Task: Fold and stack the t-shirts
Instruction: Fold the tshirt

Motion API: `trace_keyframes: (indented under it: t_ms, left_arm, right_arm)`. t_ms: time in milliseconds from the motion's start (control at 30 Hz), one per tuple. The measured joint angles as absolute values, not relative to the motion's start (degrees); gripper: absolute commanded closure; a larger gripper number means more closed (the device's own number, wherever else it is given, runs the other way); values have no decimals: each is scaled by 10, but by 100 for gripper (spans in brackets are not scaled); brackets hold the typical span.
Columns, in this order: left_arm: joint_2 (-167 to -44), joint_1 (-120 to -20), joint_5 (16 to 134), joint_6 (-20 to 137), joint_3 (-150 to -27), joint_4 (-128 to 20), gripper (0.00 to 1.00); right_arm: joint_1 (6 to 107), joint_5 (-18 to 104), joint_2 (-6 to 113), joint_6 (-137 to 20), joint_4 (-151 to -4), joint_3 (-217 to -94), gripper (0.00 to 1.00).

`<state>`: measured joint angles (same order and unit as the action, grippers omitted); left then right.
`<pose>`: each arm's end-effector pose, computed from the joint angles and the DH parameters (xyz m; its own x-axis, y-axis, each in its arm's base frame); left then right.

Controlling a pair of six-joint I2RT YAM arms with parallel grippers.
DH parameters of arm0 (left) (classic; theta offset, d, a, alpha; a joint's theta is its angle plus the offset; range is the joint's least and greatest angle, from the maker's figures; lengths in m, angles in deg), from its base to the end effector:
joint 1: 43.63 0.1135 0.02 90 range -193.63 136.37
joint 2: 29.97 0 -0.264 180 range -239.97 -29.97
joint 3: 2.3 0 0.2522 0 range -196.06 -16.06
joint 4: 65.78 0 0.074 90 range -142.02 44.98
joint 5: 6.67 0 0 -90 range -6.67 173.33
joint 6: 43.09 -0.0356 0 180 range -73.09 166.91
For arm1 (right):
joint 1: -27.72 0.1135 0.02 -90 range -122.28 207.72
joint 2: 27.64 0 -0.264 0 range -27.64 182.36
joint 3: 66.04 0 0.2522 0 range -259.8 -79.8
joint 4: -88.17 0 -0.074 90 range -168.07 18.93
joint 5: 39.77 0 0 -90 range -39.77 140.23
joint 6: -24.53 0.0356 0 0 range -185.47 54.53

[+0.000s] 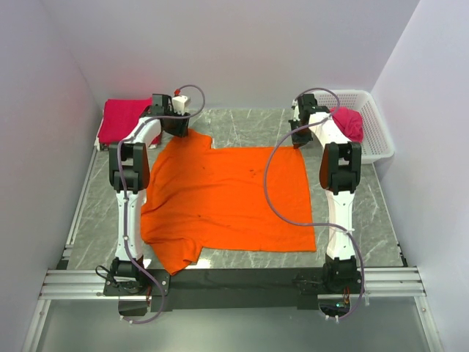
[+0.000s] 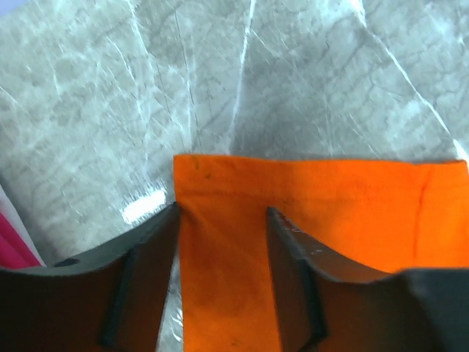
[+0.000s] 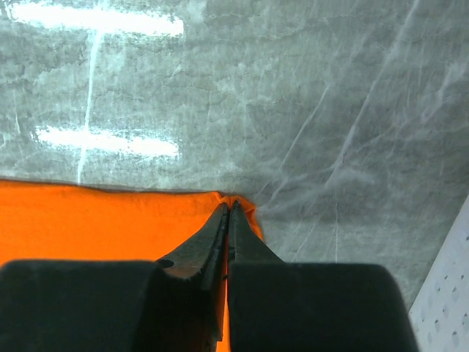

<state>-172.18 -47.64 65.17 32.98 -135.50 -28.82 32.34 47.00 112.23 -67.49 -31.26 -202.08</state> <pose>0.5505 -0.0497 0.1582 -0.6281 0.2733 -0.7285 0.4469 0.8932 -0.0502 0.5190 0.0439 0.1680 -0.8947 -0.1076 -0.4336 -0.1363 0.9900 0.0356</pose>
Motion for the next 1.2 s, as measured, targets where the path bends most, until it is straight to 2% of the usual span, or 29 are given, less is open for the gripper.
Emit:
trace_keyframes:
  t_ms: [67, 100, 167, 200, 400, 700, 867, 1200]
  left_arm:
    - [-1727, -478, 657, 329, -1362, -291, 48]
    - [-1730, -479, 659, 328, -1366, -292, 55]
    - [-1737, -479, 661, 328, -1375, -297, 61]
    - [-1742, -479, 663, 328, -1381, -299, 70]
    - [-1755, -480, 667, 327, -1400, -309, 99]
    - [-1744, -481, 650, 326, -1381, -334, 100]
    - [-1651, -480, 626, 308, -1284, -350, 100]
    - [-1489, -466, 558, 247, -1214, -352, 100]
  right_arm:
    - [323, 467, 1122, -678, -313, -2021, 100]
    - [323, 465, 1122, -679, -313, -2021, 100]
    - [323, 461, 1122, -681, -313, -2021, 100]
    - [323, 461, 1122, -681, -313, -2021, 100]
    - [323, 461, 1122, -685, -314, -2021, 100]
    - [323, 461, 1122, -690, -315, -2026, 100]
    - [323, 462, 1119, -700, -315, -2026, 100]
    - [323, 459, 1059, -727, -319, -1988, 100]
